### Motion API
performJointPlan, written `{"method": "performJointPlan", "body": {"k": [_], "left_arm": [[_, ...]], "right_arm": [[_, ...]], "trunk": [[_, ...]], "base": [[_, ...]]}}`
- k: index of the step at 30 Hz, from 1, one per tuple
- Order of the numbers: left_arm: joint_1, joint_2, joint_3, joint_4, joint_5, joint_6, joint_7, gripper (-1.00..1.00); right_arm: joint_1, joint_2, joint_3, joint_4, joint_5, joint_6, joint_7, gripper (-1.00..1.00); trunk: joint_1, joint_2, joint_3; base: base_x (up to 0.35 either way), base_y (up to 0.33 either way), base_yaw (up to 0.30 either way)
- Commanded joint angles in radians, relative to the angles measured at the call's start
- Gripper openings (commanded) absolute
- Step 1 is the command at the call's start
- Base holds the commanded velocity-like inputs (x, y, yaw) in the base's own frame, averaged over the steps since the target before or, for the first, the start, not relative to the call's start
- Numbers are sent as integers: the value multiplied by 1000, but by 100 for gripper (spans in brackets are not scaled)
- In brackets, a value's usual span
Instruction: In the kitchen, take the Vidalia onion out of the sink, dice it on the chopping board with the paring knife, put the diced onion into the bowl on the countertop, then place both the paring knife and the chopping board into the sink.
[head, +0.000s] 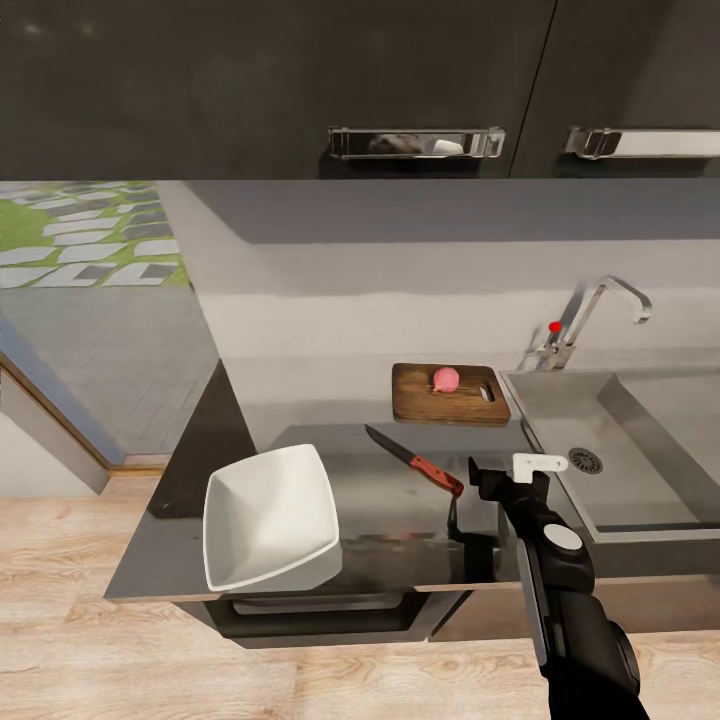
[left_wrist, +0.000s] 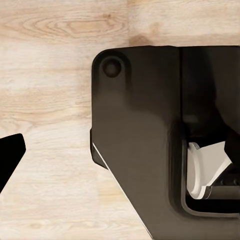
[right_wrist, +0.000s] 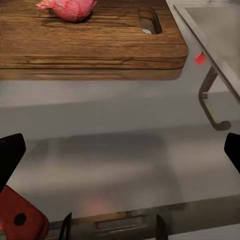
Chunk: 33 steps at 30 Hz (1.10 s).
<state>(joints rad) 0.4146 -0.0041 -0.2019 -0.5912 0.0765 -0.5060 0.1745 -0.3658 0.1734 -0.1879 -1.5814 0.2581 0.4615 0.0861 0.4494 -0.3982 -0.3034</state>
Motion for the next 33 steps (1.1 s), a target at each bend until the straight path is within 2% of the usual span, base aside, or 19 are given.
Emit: {"method": "performJointPlan", "body": {"k": [1,15,27,33], "left_arm": [[0,1,-7,-1,8,-2,6,100],[0,0,-7,1,8,-2,6,100],[0,-9,-7,16,8,-1,6,100],[0,-12,-7,27,8,-2,6,100]], "right_arm": [[-1,1,-2,-2,10,5,9,100],[-1,1,-2,0,10,5,9,100],[-1,1,-2,5,11,5,9,100],[-1,1,-2,8,12,5,10,100]], "trunk": [[1,-2,-2],[1,-2,-2],[1,-2,-2],[1,-2,-2]], "base": [[0,0,53],[0,0,223],[0,-9,49],[0,-193,165]]}}
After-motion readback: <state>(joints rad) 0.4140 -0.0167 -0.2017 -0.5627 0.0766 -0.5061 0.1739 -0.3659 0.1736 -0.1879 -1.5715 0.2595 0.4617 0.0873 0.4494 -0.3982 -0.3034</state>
